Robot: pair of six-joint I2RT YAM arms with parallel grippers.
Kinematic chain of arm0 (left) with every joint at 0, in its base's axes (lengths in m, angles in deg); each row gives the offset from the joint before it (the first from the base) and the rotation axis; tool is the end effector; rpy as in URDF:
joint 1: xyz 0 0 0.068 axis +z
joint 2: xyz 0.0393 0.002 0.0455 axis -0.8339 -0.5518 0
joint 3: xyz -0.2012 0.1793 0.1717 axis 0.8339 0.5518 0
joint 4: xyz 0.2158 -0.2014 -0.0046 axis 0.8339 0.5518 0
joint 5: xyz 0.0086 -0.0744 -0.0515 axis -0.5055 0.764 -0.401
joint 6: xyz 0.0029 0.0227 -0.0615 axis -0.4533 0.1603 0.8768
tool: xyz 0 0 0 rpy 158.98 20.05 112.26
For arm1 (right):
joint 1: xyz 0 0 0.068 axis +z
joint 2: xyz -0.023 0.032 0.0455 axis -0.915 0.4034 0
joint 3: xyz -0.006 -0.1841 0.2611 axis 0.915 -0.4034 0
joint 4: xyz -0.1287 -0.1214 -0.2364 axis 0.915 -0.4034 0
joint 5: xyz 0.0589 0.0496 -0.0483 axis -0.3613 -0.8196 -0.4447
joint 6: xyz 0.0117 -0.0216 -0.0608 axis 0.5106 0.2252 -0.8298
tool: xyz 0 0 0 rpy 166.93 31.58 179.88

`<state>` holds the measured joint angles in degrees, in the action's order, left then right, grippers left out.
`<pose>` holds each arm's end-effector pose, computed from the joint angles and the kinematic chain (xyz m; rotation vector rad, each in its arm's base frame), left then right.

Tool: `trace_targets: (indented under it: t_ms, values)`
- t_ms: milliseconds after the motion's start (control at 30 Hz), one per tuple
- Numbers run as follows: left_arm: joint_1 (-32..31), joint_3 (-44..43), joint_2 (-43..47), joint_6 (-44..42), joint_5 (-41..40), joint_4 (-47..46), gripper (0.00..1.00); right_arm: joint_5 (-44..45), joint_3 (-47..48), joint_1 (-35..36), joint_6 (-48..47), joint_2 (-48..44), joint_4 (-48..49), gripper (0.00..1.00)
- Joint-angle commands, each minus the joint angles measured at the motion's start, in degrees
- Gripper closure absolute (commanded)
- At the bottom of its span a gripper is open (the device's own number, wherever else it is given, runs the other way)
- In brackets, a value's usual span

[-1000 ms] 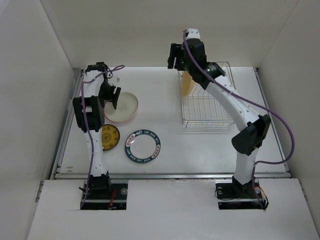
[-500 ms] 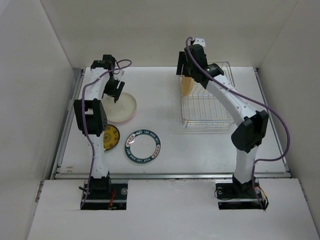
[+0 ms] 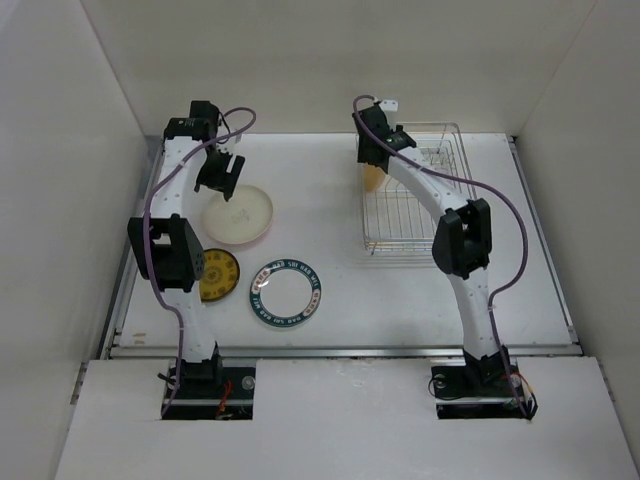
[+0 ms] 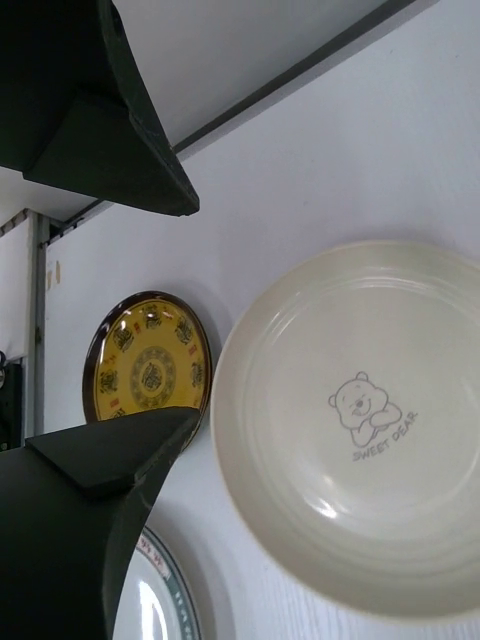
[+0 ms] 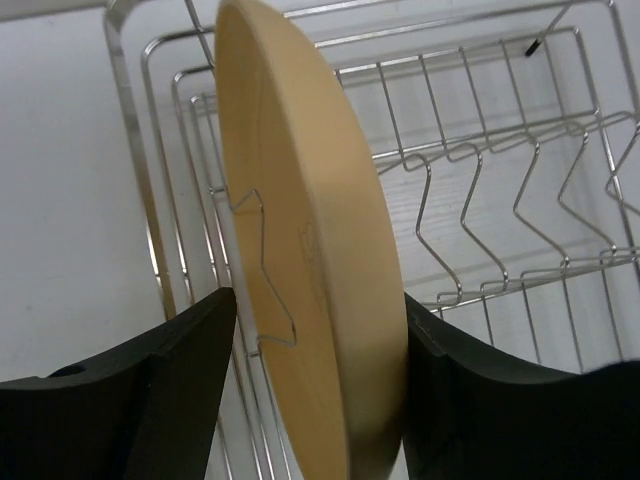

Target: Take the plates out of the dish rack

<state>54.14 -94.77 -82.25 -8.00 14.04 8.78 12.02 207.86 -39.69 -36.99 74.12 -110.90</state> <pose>0.4936 -0.0179 0.3411 0.4802 2.6279 0.1585 0.5464 0.2404 0.3188 0.1850 2.1411 -0.2113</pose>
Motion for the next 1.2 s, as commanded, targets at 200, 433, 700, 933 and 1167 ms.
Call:
trace_targets:
  t_ms: [200, 433, 700, 933, 1167]
  values:
    - [0.1, 0.6, 6.2, -0.7, 5.0, 3.1, 0.26, 7.3, 1.5, -0.9, -1.8, -5.4, -0.6, 0.74]
    - [-0.4, -3.2, 6.8, -0.7, 8.4, 6.6, 0.26, 18.6, 2.1, 2.6, -7.5, -13.3, 0.8, 0.93]
    - [-0.4, -3.9, 12.7, -1.9, 15.8, 8.4, 0.23, 19.8, -5.8, 7.4, -11.7, -25.2, 3.7, 1.0]
    - [-0.4, 10.7, 23.9, -4.1, 32.9, -5.9, 0.07, -50.1, -23.9, 7.9, -8.3, -26.2, 22.0, 1.0]
    - [-0.4, 9.9, 17.1, -2.1, 28.2, -4.3, 0.04, -83.3, -14.6, 8.6, 7.0, -9.6, 38.3, 1.0]
